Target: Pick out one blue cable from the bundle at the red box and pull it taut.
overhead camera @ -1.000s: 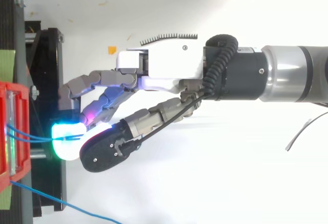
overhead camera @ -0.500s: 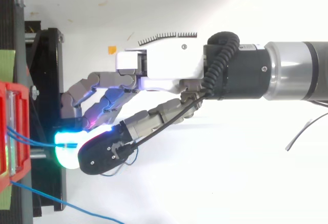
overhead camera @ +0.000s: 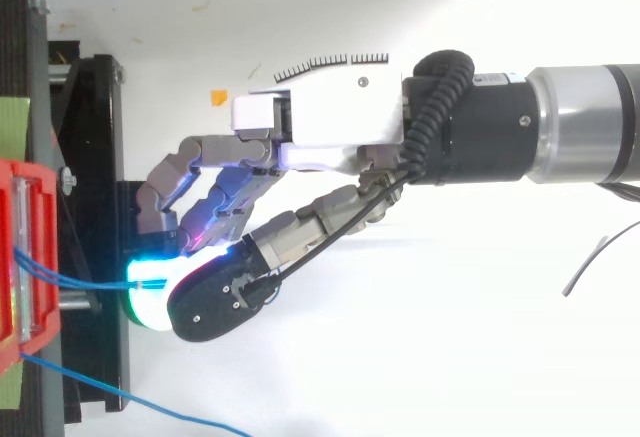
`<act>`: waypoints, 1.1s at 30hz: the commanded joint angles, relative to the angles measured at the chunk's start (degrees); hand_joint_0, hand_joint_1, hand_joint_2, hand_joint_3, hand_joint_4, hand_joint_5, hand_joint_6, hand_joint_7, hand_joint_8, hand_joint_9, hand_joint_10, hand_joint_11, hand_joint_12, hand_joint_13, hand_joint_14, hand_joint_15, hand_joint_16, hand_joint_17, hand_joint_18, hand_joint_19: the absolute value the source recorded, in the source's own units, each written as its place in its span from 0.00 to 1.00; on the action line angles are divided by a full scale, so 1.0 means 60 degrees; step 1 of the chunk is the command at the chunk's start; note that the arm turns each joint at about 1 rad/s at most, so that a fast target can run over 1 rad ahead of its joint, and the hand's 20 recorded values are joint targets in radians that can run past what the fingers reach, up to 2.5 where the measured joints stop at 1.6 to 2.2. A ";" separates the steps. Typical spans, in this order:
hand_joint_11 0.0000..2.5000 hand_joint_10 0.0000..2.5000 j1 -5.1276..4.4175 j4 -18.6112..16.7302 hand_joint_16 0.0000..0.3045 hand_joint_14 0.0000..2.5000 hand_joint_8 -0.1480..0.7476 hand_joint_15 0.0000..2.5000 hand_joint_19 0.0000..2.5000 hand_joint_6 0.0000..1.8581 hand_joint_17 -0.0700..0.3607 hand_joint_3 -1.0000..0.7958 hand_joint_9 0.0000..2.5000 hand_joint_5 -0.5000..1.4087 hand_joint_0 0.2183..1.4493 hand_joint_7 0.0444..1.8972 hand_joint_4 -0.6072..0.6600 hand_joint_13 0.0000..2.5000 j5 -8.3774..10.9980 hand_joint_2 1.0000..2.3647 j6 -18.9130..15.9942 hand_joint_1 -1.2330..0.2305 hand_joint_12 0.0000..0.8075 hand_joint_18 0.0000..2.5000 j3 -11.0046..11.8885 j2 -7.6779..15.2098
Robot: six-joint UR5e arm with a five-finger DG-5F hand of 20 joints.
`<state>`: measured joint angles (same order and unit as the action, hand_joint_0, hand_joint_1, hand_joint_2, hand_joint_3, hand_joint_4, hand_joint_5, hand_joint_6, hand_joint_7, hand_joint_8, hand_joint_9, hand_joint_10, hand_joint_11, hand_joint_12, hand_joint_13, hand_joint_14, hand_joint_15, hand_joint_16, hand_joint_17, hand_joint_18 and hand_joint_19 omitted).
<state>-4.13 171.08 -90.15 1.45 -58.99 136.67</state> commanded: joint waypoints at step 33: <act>0.18 0.01 0.0322 0.1722 0.14 0.01 0.48 0.14 0.24 0.49 0.39 0.38 0.41 0.19 0.31 0.52 0.54 0.36 -0.0399 0.01 0.0022 0.40 0.44 0.32 0.0866 -0.0015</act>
<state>-2.30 181.28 -92.54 1.58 -54.16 136.59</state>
